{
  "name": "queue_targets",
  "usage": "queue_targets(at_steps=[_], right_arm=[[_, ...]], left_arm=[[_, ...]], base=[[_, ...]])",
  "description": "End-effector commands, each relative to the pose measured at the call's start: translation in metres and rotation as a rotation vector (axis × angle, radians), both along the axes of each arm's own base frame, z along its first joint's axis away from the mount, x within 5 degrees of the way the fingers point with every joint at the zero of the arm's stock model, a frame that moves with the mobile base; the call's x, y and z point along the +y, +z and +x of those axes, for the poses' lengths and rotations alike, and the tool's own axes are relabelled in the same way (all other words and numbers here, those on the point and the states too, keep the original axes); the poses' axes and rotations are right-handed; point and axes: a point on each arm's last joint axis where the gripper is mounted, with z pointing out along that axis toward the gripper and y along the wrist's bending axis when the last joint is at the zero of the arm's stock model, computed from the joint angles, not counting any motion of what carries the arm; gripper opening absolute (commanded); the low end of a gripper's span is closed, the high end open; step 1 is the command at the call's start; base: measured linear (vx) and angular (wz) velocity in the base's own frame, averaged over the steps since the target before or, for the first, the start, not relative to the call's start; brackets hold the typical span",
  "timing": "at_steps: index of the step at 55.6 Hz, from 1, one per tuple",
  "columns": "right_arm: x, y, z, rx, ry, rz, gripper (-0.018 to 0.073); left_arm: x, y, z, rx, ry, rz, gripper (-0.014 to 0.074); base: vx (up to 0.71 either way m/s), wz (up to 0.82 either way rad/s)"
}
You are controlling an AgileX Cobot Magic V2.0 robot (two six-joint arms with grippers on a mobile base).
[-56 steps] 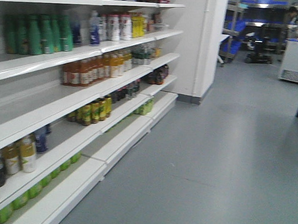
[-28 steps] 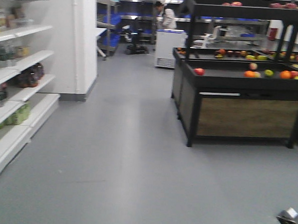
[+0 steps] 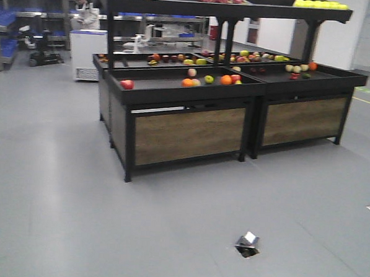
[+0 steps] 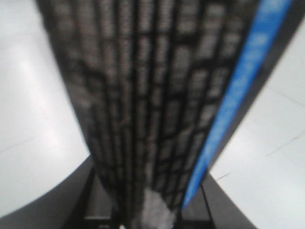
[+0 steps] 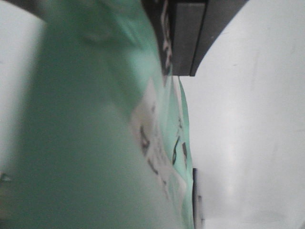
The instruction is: Pick snacks and fruit into basket
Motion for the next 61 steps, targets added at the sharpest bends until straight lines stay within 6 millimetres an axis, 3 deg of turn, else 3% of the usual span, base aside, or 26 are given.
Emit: queue_targets(at_steps=[1,61], right_arm=[[0.0003,0.017,0.0022,-0.118,0.005,0.003,-0.0008],[0.0003,0.017,0.0022,-0.118,0.005,0.003,-0.0008]], left_arm=[[0.001,0.0203,0.0021,-0.126,0.017,-0.025,0.0151],[0.001,0.0203,0.0021,-0.126,0.017,-0.025,0.0151]], base=[[0.27,-0.74],[0.35,-0.56]])
